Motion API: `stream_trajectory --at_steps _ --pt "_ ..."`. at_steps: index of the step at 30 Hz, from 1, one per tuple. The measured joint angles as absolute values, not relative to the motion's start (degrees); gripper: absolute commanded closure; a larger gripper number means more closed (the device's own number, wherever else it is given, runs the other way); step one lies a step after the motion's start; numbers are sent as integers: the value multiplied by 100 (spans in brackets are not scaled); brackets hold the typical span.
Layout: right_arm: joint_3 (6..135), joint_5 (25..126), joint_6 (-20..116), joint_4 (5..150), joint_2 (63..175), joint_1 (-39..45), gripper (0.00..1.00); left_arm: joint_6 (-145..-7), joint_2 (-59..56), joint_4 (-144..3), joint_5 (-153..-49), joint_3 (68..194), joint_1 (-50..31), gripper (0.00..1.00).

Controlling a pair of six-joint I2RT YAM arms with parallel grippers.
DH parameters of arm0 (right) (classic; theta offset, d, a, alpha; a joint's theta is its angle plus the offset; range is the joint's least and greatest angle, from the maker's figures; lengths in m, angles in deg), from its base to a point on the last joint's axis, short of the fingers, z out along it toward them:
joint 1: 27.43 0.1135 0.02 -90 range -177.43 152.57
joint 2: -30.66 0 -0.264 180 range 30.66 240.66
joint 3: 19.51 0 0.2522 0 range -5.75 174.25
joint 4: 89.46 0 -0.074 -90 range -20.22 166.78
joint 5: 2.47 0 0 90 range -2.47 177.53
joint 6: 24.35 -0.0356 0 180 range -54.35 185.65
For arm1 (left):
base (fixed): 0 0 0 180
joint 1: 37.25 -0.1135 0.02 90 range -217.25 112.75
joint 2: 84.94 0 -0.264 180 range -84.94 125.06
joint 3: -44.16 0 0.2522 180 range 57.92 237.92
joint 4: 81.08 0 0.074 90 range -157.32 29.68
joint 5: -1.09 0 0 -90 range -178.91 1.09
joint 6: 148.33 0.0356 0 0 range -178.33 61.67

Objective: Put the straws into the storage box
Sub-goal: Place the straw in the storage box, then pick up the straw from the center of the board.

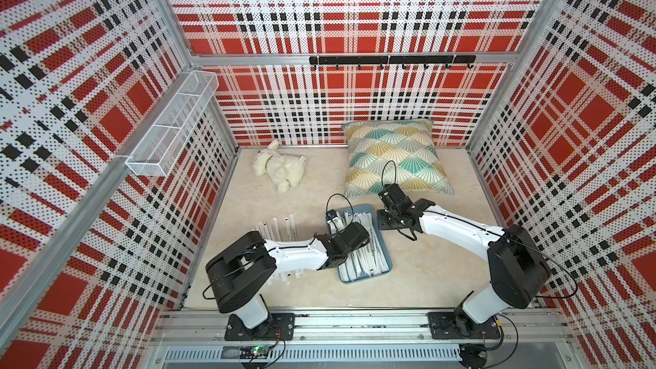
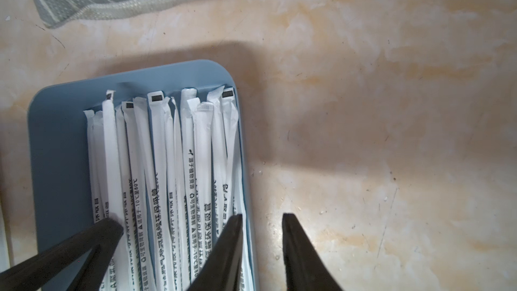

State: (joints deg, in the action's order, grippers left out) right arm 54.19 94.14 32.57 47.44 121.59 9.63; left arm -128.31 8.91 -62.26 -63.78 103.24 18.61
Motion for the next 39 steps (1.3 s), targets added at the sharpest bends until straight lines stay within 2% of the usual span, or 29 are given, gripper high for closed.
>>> stream_trajectory --at_steps 4,14,23,30,39 --pt "5419 9414 3259 4766 12161 963 68 -12885 924 -6348 -6488 10230 1817 81" --pt "5419 9423 3265 4772 12159 960 68 -12868 867 -6387 -6577 10221 1806 75" --pt "5284 9268 3499 4626 12017 724 63 -12282 -403 -5664 -6169 10420 1703 58" --pt "5290 8723 3584 4689 12153 773 58 -11373 -1597 -5469 -5948 10077 829 48" --pt "5369 8719 3554 4755 12767 915 67 -10507 -2466 -5292 -6199 9351 -434 47"
